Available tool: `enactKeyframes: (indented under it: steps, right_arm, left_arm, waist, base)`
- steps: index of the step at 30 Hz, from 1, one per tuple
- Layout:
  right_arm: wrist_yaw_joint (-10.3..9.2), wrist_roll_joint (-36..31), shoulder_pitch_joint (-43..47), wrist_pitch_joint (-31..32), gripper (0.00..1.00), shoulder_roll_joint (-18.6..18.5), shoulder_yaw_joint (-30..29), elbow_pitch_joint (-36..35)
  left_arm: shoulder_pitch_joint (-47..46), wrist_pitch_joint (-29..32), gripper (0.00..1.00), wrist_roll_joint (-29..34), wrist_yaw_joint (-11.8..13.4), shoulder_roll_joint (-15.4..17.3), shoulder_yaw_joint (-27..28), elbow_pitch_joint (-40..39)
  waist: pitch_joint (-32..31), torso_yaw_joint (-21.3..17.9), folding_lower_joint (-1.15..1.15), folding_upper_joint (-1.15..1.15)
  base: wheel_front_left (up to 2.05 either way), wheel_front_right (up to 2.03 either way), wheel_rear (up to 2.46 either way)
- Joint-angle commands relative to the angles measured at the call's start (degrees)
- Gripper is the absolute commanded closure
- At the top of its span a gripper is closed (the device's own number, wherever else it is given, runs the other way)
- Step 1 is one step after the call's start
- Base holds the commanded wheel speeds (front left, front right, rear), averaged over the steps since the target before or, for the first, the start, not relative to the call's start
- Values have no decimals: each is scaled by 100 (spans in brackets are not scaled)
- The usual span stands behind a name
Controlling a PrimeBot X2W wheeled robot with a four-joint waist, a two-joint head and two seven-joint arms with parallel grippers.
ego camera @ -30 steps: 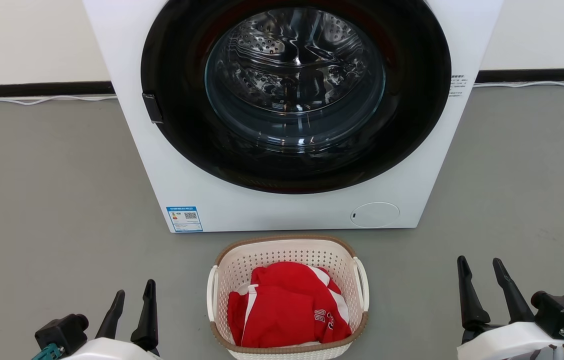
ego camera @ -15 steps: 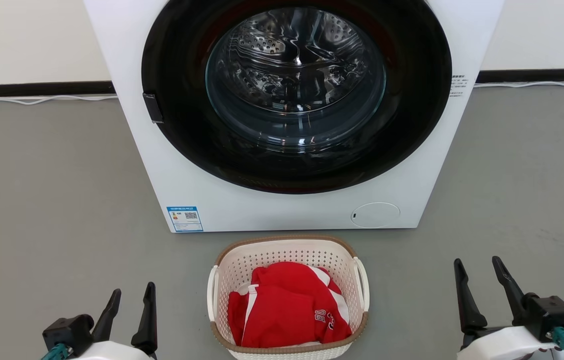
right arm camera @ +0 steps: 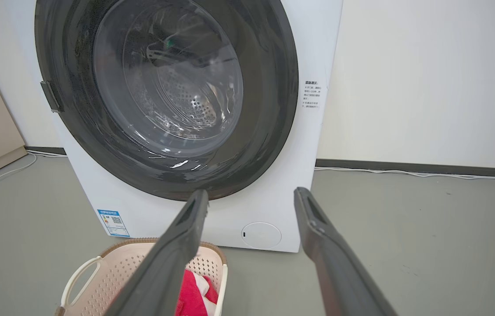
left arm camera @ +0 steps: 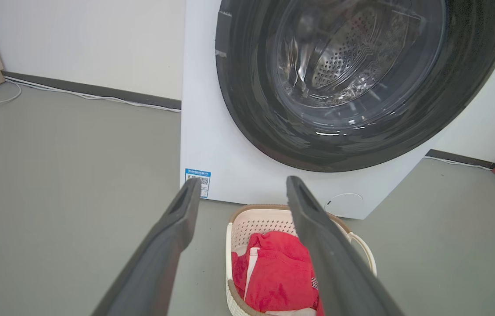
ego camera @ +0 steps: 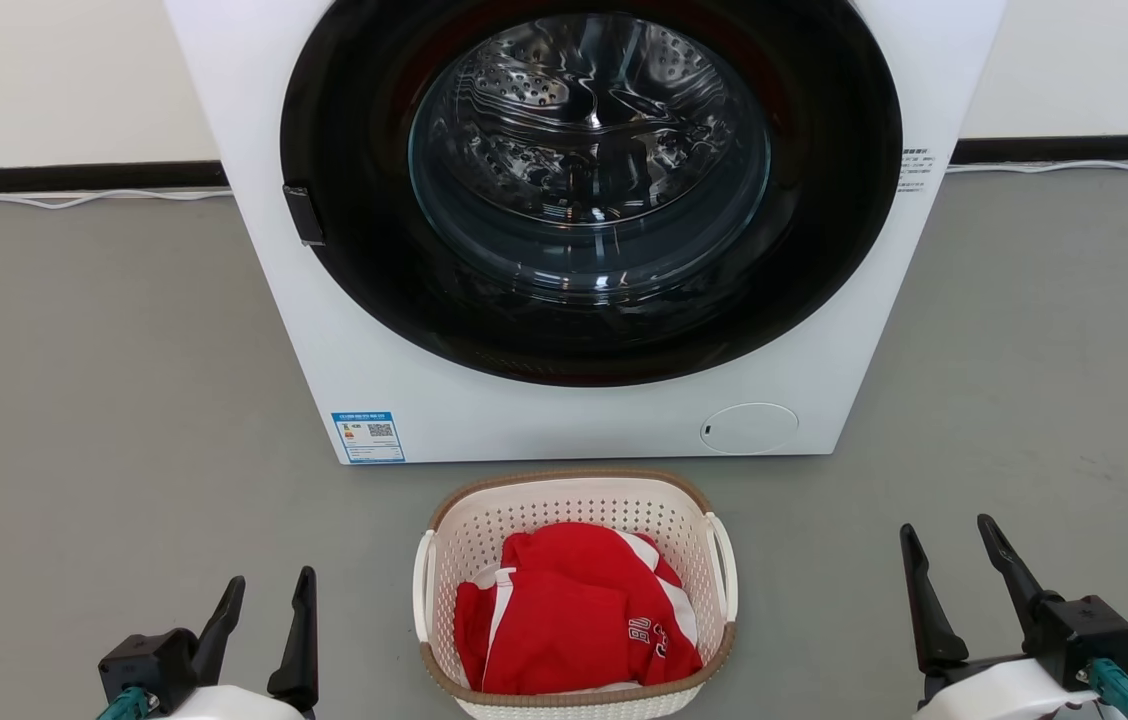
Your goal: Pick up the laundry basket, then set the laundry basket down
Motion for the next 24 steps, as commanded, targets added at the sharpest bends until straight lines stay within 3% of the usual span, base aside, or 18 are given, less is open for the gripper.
enactKeyframes:
  steps: [1, 17, 24]
  right_arm:
    - [36, -29, -133, -80, 0, -93, 136, -122]
    - [36, 243, -445, -80, 0, -12, 1, 75]
    - [36, 302, -1112, -80, 0, 44, -92, 877]
  left_arm:
    - [-137, -61, 0, 17, -35, 68, 154, -124]
    - [-341, -61, 0, -25, -35, 70, 141, -40]
    - [-1000, -61, 0, -282, -35, 18, 58, 602]
  waist:
    - [0, -2, 0, 0]
    - [371, -42, 0, 0]
    - [958, 12, 0, 0]
  base:
    - [0, 0, 0]
    - [0, 0, 0]
    - [0, 0, 0]
